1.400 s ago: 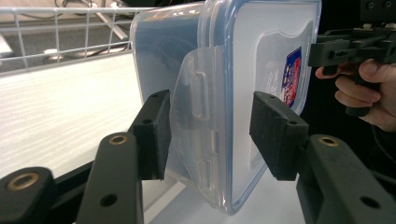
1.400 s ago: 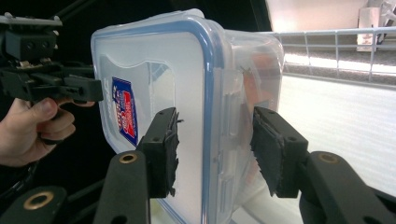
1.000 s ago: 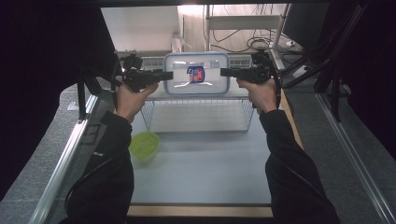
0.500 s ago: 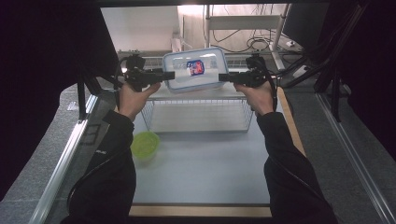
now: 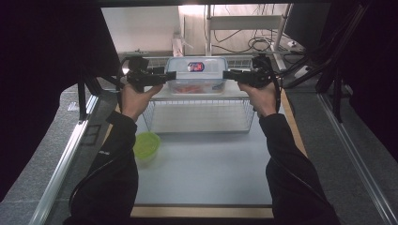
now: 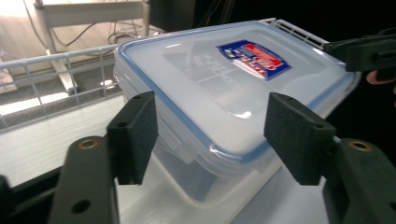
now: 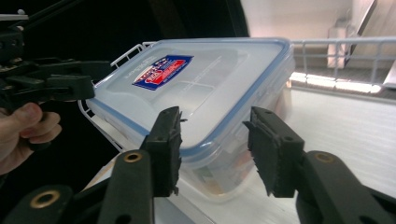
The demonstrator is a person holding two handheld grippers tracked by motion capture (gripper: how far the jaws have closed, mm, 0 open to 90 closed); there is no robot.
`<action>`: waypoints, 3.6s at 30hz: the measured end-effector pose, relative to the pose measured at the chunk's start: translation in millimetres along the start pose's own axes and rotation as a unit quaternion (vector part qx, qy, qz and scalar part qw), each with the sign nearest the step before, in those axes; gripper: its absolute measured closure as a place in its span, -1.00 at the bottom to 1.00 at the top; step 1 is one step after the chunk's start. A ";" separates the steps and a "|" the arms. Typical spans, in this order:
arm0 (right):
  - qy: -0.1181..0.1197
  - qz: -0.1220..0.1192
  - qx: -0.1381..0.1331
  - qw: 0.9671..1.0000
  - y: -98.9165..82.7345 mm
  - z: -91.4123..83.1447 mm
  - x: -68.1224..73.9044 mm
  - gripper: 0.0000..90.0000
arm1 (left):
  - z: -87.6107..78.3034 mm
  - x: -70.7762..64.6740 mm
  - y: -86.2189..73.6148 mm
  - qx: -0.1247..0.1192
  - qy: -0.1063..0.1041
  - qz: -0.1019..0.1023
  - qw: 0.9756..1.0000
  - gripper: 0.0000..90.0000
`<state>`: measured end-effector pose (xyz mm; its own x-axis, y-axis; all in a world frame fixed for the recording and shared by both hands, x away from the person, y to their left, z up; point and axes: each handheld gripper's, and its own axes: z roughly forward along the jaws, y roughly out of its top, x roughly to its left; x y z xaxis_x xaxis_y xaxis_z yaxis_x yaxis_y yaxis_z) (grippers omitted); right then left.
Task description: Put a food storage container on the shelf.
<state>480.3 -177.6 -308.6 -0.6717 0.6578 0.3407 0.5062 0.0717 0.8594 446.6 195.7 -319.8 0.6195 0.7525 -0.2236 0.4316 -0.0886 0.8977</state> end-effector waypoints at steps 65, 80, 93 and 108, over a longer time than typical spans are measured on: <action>-0.028 -0.161 0.045 0.986 -87.8 -15.2 54.1 -0.49 | -28.3 -75.1 -106.3 0.056 -0.014 0.113 0.992 -0.55; -0.015 -0.180 0.053 0.982 -130.0 -27.0 64.7 -0.85 | -45.2 -83.0 -157.6 0.053 -0.020 0.089 0.994 -0.80; -0.008 -0.202 0.097 0.974 -173.5 -28.3 64.9 -0.99 | -53.9 -81.9 -197.6 0.051 0.000 0.064 0.997 -0.92; -0.015 -0.172 0.068 0.983 -224.1 -47.5 58.4 -0.93 | -42.6 -102.1 -239.0 0.077 -0.001 0.125 0.989 -0.97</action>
<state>301.9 -190.8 -463.2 -0.8011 0.5980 0.0257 0.3207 0.3926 0.8620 252.3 167.8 -495.4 0.7203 0.6936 -0.0020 0.3594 -0.3708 0.8564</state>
